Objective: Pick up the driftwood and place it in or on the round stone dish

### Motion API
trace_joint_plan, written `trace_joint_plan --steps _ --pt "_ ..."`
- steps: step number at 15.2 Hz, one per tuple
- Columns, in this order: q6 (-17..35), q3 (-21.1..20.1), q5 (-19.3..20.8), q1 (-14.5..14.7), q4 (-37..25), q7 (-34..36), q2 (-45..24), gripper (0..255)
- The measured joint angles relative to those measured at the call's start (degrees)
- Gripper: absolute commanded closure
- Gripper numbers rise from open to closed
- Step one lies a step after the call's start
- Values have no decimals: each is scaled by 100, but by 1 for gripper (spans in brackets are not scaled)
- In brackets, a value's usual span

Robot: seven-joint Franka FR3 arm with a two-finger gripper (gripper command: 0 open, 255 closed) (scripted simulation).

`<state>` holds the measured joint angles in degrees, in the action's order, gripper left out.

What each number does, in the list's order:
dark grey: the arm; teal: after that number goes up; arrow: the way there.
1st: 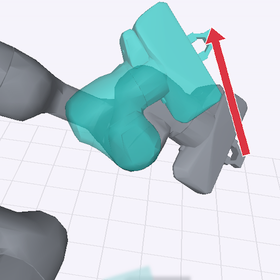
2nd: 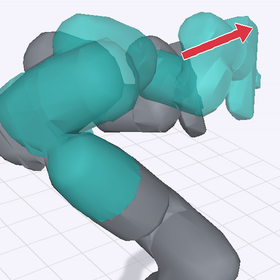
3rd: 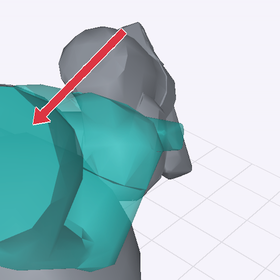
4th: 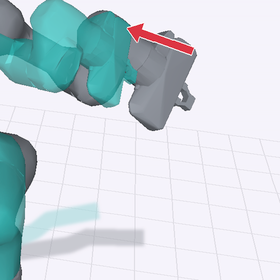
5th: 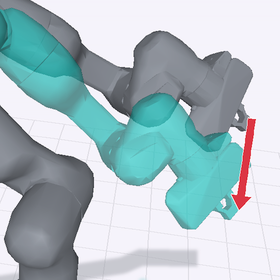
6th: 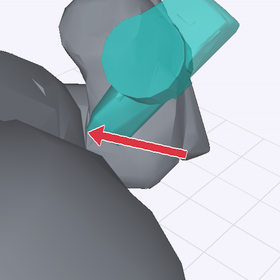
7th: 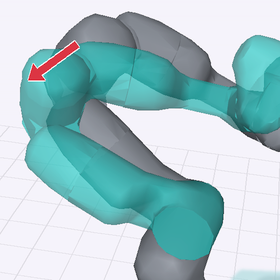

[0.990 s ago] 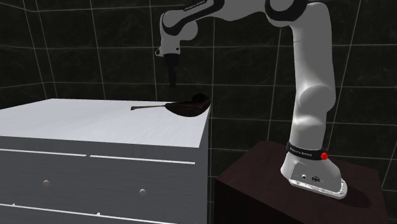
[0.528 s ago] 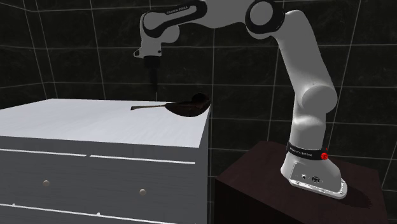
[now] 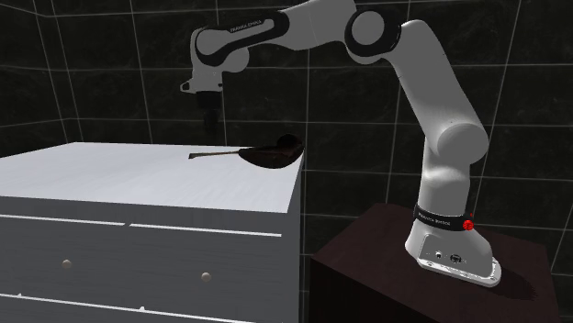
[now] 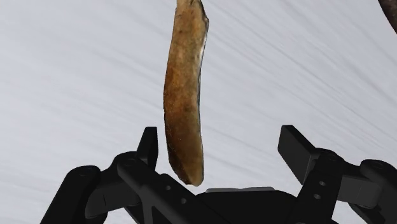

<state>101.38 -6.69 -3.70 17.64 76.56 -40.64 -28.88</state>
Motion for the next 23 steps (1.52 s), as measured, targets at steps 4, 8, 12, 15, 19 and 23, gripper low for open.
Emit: trace_joint_plan --steps 4,8,12,15,19,23 --pt "184 -4 -2 11 181 0 0 0" --pt "200 -5 -2 13 196 1 1 0" --pt "200 -5 -2 13 196 1 1 255" --pt "200 -5 -2 13 196 1 1 255" --pt "200 -5 -2 13 196 1 1 0" --pt "430 100 -75 -140 670 110 365 0"
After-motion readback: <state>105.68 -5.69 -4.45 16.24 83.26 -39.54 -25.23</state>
